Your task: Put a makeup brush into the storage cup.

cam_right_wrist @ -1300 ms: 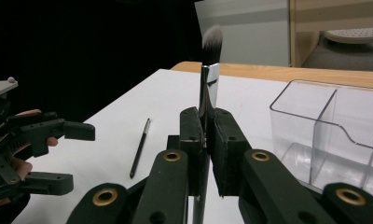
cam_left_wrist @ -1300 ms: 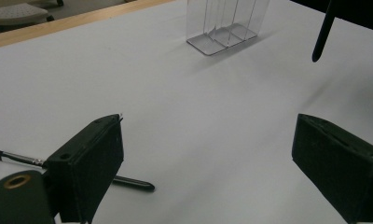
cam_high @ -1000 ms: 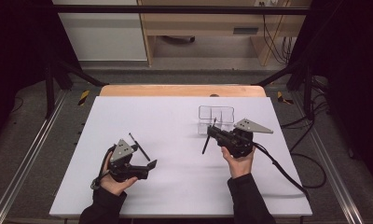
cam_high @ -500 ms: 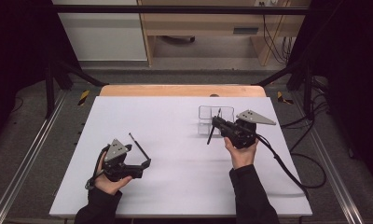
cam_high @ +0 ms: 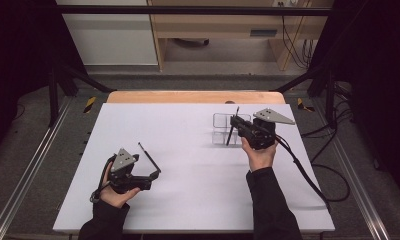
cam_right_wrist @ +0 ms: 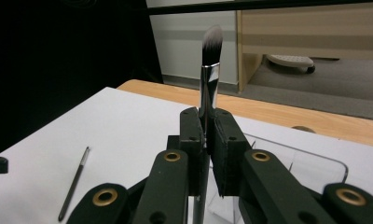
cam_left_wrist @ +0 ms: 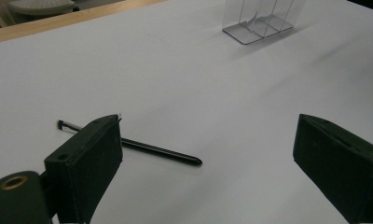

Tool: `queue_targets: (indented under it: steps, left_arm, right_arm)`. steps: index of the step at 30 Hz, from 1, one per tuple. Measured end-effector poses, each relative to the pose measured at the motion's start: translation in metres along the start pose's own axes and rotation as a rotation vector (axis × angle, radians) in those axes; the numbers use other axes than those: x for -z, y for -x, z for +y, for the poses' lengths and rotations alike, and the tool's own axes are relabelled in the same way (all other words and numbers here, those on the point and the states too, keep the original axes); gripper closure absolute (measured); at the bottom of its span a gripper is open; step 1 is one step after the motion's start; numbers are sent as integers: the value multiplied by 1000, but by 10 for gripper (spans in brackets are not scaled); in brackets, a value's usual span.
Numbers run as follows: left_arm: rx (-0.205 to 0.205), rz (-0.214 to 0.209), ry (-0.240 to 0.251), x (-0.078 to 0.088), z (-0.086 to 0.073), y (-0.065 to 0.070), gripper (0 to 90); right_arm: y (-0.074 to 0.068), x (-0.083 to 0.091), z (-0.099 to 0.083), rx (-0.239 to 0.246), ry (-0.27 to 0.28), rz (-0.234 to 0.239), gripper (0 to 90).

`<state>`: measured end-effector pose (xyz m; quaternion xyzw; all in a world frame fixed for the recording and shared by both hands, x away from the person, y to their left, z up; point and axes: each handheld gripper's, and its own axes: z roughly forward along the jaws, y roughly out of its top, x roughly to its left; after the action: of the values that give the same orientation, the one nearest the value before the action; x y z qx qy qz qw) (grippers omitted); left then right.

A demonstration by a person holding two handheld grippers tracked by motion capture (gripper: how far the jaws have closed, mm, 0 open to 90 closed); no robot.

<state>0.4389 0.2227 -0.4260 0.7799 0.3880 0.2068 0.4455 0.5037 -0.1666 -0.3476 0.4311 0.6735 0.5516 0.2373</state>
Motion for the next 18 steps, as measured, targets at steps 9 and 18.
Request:
queue_targets:
  steps: [9,18]
  left_arm:
    - [6,1,-6,-2,0,-2,73]
    - [9,0,-9,-2,-1,-3,74]
  right_arm:
    - [6,-9,11,3,11,-37,839]
    - [12,-18,20,3,24,-70,839]
